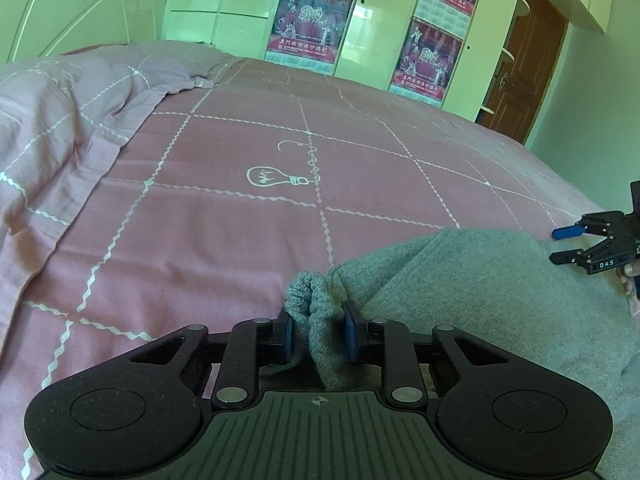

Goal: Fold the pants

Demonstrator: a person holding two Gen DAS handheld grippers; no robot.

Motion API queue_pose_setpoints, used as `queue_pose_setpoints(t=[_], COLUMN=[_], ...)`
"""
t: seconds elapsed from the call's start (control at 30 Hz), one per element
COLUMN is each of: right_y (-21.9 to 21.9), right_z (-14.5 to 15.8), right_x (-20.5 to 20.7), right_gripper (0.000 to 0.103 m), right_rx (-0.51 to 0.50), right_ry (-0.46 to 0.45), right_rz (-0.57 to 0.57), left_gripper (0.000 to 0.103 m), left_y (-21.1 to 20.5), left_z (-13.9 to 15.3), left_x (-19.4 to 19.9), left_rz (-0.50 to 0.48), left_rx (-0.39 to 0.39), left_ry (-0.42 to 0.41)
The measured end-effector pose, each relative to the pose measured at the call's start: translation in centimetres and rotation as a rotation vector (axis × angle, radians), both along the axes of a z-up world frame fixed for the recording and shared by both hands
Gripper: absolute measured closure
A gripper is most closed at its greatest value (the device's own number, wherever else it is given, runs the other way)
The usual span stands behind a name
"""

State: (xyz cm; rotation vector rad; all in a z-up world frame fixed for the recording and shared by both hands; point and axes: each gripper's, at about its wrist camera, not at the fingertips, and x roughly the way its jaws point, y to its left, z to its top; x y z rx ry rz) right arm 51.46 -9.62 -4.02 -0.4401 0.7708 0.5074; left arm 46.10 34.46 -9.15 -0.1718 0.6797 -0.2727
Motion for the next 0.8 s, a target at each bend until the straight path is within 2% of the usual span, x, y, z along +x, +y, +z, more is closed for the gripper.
queue_pose_setpoints(t=[0.03,0.07,0.1,0.2,0.3,0.43,0.57,0.7,0.77,0.8], right_y=[-0.2,-0.1,0.2,0.5,-0.1,-0.8,-1.7,-2.3,-2.2,-2.2], right_z=[0.0,0.1,0.2,1.1,3.9,8.3,11.2,11.8,10.7,9.8], right_x=[0.2,0.2,0.1,-0.6,-2.8,-8.3,-15.1,-21.8,-24.9,-26.1], right_gripper=[0.068,0.098,0.102,0.103,0.103,0.103,0.103,0.103,0.103,0.103], right_rx=[0.033,0.021,0.0,-0.011,0.033,0.025,-0.002,-0.01,-0.051,-0.079], right_ry=[0.031,0.024,0.02,0.003,-0.069,-0.166,-0.238,-0.263,-0.26,-0.261], right_rz=[0.005,-0.002,0.002,-0.022,-0.03,0.023,0.075,0.089,0.098,0.096], left_gripper=[0.077,0.078,0.08,0.085,0.086,0.087,0.087,0.086,0.084,0.083], left_y=[-0.1,-0.3,-0.7,-0.9,-1.0,-1.0,-1.5,-2.2,-3.1,-3.5], left_z=[0.0,0.0,0.0,0.6,2.7,6.6,9.2,10.2,9.8,9.4], left_x=[0.2,0.4,0.5,0.4,-1.6,-5.8,-10.6,-16.3,-19.3,-20.8], left_rz=[-0.002,-0.006,-0.014,-0.005,-0.002,-0.027,-0.063,-0.09,-0.097,-0.096], left_rx=[0.003,0.016,0.041,0.058,0.072,0.065,0.091,0.127,0.157,0.158], left_ry=[0.002,0.002,-0.005,-0.019,-0.122,-0.285,-0.383,-0.439,-0.441,-0.416])
